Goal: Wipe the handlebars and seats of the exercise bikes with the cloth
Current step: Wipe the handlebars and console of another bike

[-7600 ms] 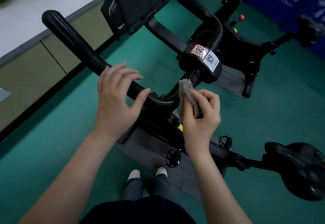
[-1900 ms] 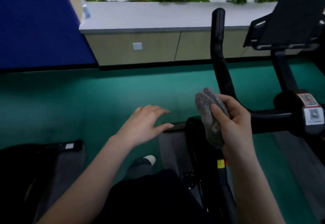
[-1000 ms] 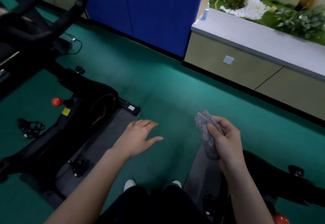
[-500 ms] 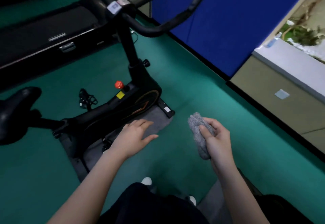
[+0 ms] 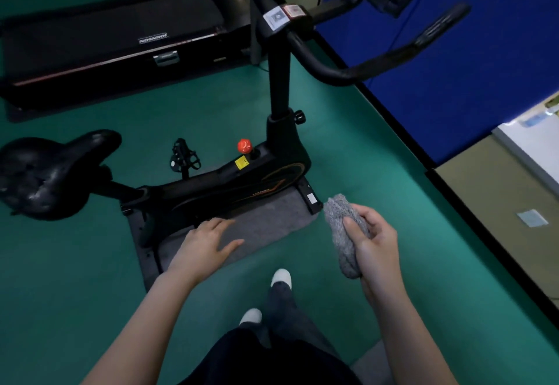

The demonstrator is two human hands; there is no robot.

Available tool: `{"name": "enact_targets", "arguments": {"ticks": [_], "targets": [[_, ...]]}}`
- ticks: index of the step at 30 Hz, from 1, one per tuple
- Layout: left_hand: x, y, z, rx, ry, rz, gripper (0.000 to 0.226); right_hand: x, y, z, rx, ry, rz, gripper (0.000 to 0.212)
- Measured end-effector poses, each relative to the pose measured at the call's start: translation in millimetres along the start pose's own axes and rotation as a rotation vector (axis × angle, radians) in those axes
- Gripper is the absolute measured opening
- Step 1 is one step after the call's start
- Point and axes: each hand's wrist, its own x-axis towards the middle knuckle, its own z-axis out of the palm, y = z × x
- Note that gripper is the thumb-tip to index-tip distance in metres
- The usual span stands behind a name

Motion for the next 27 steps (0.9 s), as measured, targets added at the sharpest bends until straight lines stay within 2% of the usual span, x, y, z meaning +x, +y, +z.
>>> {"name": "enact_targets", "arguments": {"ticks": [6, 9, 19, 23, 27], "targets": [[44.7, 9.9, -9.4, -0.044, 0.04, -0.1, 0.058, 46.6, -7.1, 6.1, 0.026, -0.112, -0.016, 0.019], [71.3, 24.9, -13.8, -0.022, 0.035, -0.095, 0.059, 70.3, -14.3, 2.7, 0.038, -0.148, -0.05, 0.023], [122.3, 45.5, -34.8, 0.042, 0.1, -0.083, 0.059, 139.1, -38.0, -2.8, 0.113, -0.153, -0.003, 0.022], [137.0, 39.4, -50.9, 0.046, 0.133, -0.087, 0.059, 156.0, -54.2, 7.8, 0.109, -0.153, -0.034, 0.021], [157.5, 30.6, -74.7, 0.036, 0.208, -0.018, 0.058, 164.5, -71.2, 25.1, 0.097, -0.121, -0.082, 0.024]]}}
